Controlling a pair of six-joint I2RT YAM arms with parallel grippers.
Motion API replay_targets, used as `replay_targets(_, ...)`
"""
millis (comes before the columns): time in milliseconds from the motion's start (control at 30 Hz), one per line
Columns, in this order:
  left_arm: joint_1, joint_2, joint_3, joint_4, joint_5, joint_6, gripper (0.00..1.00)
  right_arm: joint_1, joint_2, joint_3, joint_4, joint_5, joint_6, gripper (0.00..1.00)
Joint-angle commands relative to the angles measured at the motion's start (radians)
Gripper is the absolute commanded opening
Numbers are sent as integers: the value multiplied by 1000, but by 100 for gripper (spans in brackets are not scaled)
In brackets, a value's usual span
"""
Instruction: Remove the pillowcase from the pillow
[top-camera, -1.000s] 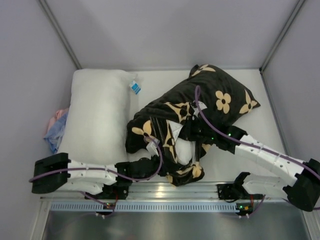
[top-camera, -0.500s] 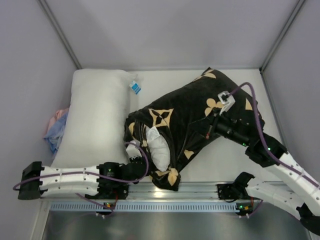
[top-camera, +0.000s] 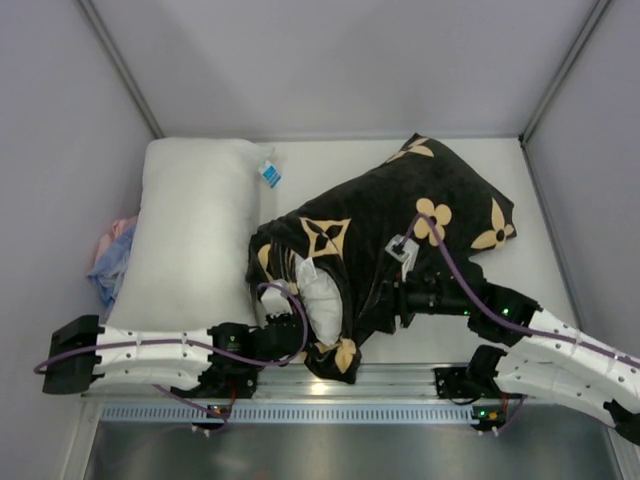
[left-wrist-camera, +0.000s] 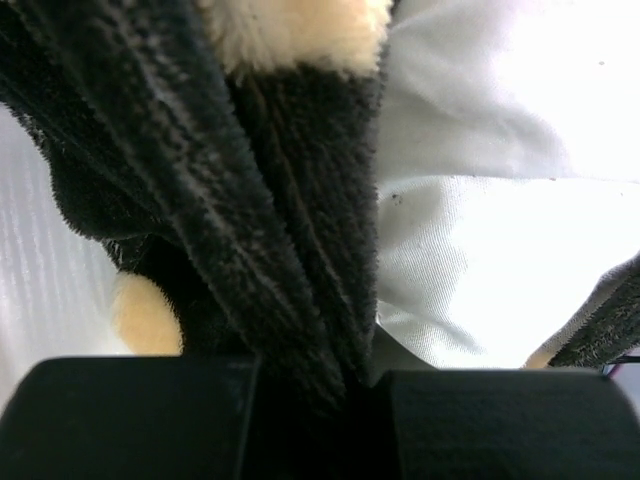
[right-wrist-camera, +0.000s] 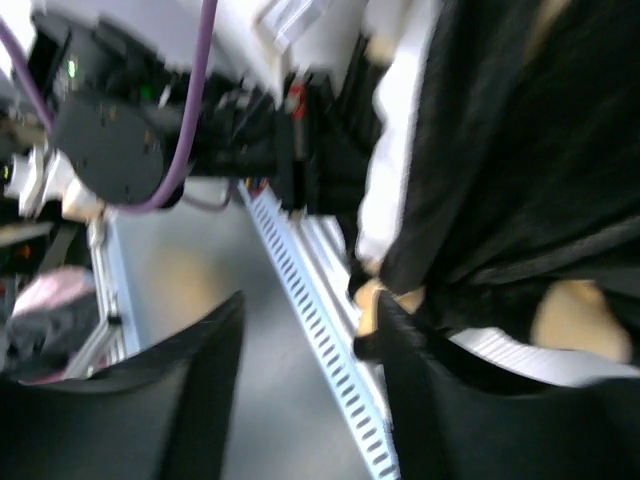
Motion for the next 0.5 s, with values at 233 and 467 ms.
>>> replay_targets(233,-2,-36,-57,104,27,10,0,373,270,49,166,262,49,86)
replay_targets(467,-2,-105,-91,121,62,11,0,359,406,55,249,387,153,94)
